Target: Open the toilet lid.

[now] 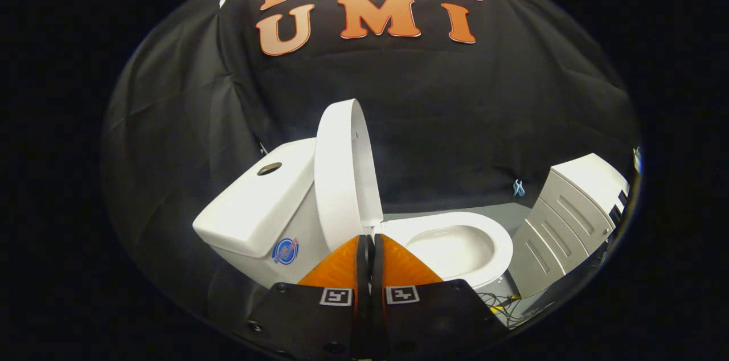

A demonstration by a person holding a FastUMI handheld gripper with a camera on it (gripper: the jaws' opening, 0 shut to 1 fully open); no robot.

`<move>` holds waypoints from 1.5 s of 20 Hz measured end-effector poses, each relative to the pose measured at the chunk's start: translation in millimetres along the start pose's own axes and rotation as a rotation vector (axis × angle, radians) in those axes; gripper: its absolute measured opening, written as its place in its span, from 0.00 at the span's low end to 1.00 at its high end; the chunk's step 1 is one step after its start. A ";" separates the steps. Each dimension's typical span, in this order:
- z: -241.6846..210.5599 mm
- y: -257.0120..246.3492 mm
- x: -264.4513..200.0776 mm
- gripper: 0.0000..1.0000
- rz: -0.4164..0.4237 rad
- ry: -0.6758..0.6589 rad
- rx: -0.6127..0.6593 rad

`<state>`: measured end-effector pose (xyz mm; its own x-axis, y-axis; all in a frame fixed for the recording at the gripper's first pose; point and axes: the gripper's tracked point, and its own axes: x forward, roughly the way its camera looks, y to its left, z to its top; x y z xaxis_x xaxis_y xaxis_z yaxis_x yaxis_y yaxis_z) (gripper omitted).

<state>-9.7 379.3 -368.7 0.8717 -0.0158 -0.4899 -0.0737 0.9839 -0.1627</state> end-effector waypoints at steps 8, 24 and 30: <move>-13.0 51.0 3.3 0.08 0.020 -0.013 -0.157; 89.9 -13.8 -57.8 0.99 0.051 -0.219 -0.069; 141.8 -90.6 -87.5 0.99 -0.036 -0.292 -0.068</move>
<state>-10.5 316.8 -189.7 0.9761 0.0108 -0.2172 -0.0637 0.9692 -0.2379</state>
